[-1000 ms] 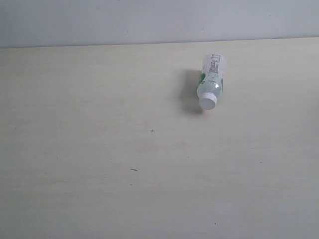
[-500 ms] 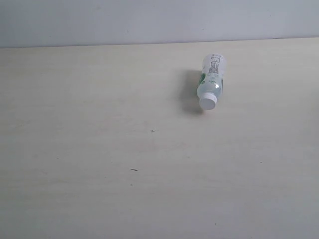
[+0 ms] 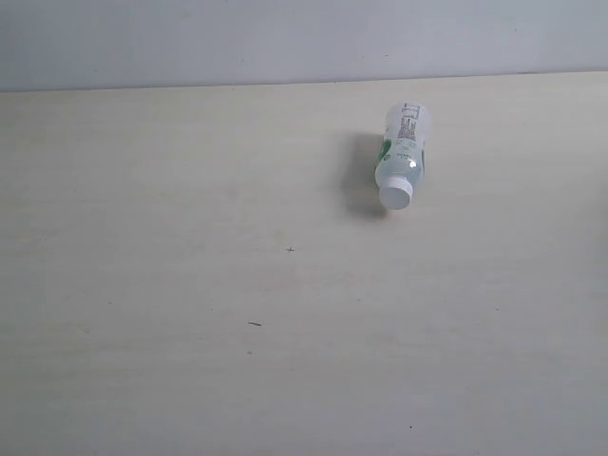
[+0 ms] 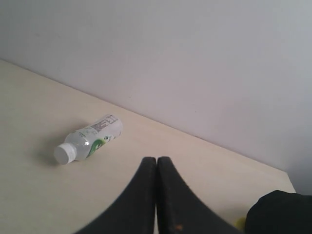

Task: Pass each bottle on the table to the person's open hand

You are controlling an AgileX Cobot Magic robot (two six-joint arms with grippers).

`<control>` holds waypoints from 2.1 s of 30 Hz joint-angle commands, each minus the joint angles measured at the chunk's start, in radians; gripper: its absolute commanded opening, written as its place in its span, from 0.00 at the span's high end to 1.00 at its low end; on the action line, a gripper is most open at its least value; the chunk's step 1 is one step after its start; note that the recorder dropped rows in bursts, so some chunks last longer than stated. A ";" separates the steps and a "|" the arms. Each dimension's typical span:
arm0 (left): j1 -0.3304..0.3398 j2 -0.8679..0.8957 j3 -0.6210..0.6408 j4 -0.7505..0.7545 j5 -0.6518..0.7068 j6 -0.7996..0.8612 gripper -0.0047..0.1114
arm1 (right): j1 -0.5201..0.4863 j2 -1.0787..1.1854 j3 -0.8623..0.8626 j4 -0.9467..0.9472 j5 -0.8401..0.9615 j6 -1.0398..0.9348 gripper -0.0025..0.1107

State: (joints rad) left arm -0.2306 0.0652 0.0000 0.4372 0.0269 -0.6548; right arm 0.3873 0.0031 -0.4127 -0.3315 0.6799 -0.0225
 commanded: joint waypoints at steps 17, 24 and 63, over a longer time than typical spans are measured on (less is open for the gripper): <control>0.002 -0.008 0.000 -0.007 -0.007 -0.005 0.96 | -0.003 -0.003 0.005 0.028 -0.022 0.008 0.98; 0.002 -0.008 0.000 -0.007 -0.007 -0.005 0.96 | -0.003 -0.003 0.005 0.028 -0.022 0.006 0.98; 0.002 -0.008 0.000 -0.007 -0.007 -0.005 0.96 | -0.003 -0.003 0.005 0.114 -0.038 0.032 0.98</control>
State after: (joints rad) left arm -0.2306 0.0652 0.0000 0.4372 0.0269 -0.6548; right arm 0.3873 0.0031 -0.4127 -0.2340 0.6606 0.0000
